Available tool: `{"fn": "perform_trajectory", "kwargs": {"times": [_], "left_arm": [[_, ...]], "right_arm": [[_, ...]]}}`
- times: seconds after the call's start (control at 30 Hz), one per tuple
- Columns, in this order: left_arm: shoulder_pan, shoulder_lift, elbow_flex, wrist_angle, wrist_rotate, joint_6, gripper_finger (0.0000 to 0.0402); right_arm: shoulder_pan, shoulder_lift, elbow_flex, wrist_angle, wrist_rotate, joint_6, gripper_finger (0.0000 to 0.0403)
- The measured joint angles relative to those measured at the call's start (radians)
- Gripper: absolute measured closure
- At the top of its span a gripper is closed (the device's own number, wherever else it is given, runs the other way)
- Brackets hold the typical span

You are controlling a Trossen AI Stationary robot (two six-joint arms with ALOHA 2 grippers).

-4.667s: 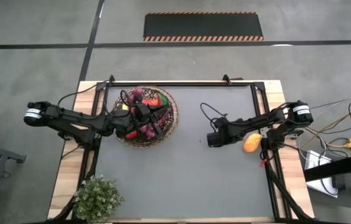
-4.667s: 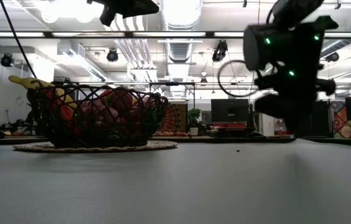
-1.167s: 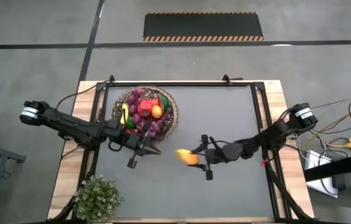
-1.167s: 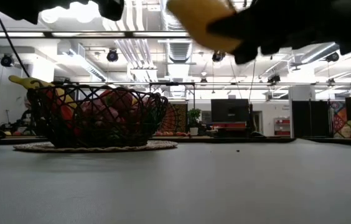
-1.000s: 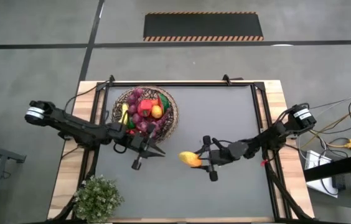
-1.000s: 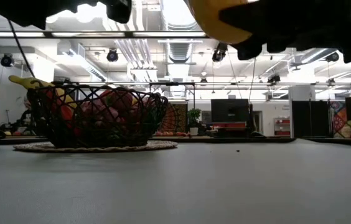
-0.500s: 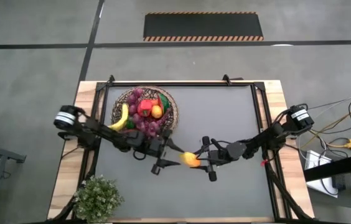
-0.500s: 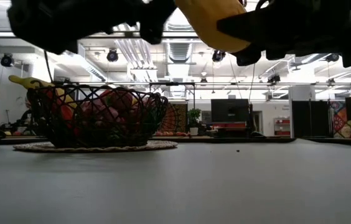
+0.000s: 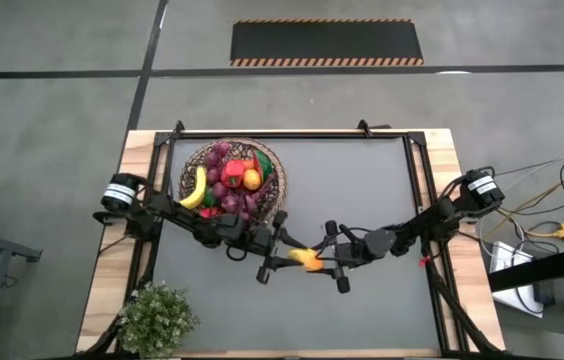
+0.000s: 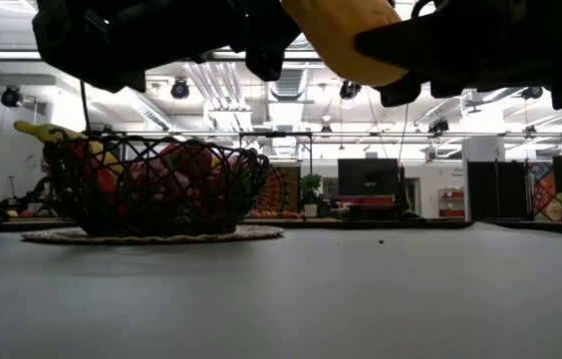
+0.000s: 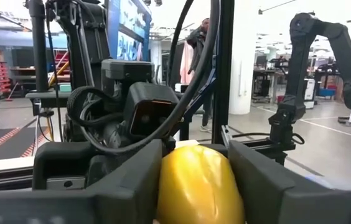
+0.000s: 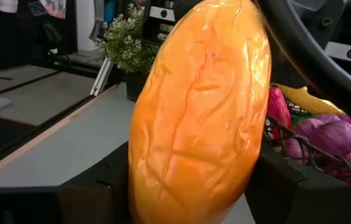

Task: Build produce basket
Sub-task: Put the yellow mango into the wire basket

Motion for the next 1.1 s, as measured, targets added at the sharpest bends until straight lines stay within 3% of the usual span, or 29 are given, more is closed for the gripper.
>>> {"fn": "perform_trajectory", "kwargs": {"times": [0.07, 0.4, 0.5, 0.77, 0.83, 1.1], "left_arm": [[0.0, 0.0, 0.0, -0.001, -0.002, -0.004, 0.0272], [-0.004, -0.041, -0.002, -0.09, -0.086, -0.032, 0.0273], [-0.013, -0.126, -0.003, -0.302, -0.217, -0.052, 0.0273], [-0.064, -0.446, 0.025, -0.995, -0.725, -0.19, 0.0273], [-0.069, -0.523, 0.045, -1.126, -0.773, -0.237, 0.0273], [-0.064, -0.747, 0.118, -1.655, -0.803, -0.475, 0.0274]], "right_arm": [[0.0, 0.0, 0.0, 0.001, 0.0, 0.017, 0.0182], [-0.001, -0.045, 0.003, -0.041, 0.089, 0.124, 0.0079], [-0.002, -0.105, 0.003, -0.141, 0.098, 0.205, 0.0062], [-0.001, -0.286, 0.003, -0.458, 0.16, 0.391, 0.0063], [-0.001, -0.307, 0.003, -0.5, 0.18, 0.402, 0.0068], [0.001, -0.285, 0.003, -0.514, 0.193, 0.408, 0.0076]]}}
